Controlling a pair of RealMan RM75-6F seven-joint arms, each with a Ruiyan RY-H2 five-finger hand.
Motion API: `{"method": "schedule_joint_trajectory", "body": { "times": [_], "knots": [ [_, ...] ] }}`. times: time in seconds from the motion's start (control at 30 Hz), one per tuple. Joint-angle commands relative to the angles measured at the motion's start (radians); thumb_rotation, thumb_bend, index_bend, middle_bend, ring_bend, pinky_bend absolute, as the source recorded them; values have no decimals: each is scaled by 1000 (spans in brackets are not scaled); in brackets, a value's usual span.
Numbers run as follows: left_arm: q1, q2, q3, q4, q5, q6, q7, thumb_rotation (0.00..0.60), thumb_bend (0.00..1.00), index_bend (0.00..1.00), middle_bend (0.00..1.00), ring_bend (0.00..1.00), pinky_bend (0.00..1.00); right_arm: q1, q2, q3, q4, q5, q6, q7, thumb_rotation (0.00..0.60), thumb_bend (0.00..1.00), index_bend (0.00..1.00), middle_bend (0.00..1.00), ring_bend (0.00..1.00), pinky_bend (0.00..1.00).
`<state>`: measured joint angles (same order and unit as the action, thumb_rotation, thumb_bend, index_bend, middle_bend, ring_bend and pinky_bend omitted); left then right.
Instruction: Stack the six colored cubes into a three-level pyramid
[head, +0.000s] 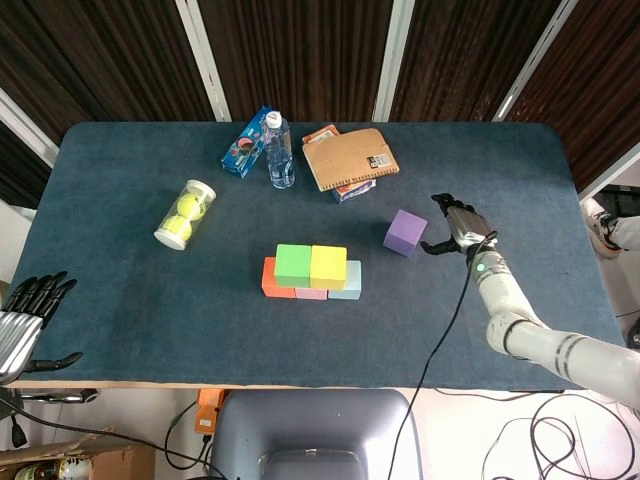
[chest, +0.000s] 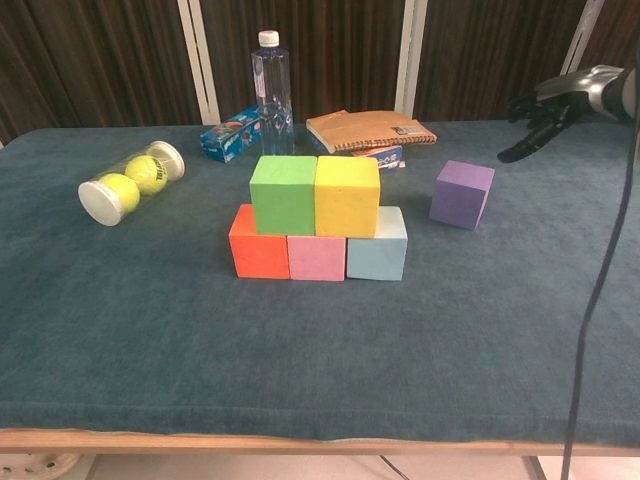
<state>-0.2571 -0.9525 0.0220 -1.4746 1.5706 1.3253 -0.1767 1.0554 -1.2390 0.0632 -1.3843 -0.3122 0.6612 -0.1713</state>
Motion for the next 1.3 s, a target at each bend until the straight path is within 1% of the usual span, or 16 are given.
{"method": "schedule_joint_trajectory", "body": {
  "times": [0.03, 0.1, 0.3, 0.5, 0.67, 0.77, 0.97, 1.13, 1.3],
  "knots": [
    [-3, -8, -3, 19, -7, -10, -13, 487, 80, 30, 0, 0, 67, 89, -91, -33, 99, 165, -18, -117, 508, 236, 0, 0, 0, 0],
    [-4, -13, -3, 35, -9, -17, -24, 488, 80, 30, 0, 0, 67, 104, -118, -33, 130, 218, -17, -140, 512, 236, 0, 0, 0, 0],
    [-15, -27, -9, 73, -19, -40, -56, 487, 80, 30, 0, 0, 67, 113, -176, -32, 196, 278, -25, -183, 511, 235, 0, 0, 0, 0],
    [-16, -36, -11, 88, -21, -43, -57, 487, 80, 30, 0, 0, 67, 95, -226, -14, 259, 269, -51, -187, 511, 227, 1, 0, 0, 0],
    [-16, -40, -10, 94, -23, -48, -58, 488, 80, 30, 0, 0, 67, 82, -259, 1, 310, 268, -59, -192, 511, 227, 27, 0, 0, 0],
    [-15, -41, -10, 96, -22, -47, -61, 488, 80, 30, 0, 0, 67, 75, -271, 13, 329, 267, -67, -191, 511, 227, 57, 0, 0, 0],
    [-14, -44, -8, 106, -22, -52, -70, 489, 80, 30, 0, 0, 67, 58, -307, 35, 380, 256, -83, -187, 510, 226, 174, 0, 0, 0],
    [-14, -45, -8, 110, -22, -52, -76, 489, 80, 30, 0, 0, 67, 47, -329, 55, 405, 250, -70, -188, 509, 227, 303, 0, 0, 0],
    [-13, -45, -8, 113, -21, -49, -78, 488, 81, 30, 0, 0, 67, 37, -334, 71, 411, 238, -66, -198, 510, 226, 352, 0, 0, 0]
  ]
}}
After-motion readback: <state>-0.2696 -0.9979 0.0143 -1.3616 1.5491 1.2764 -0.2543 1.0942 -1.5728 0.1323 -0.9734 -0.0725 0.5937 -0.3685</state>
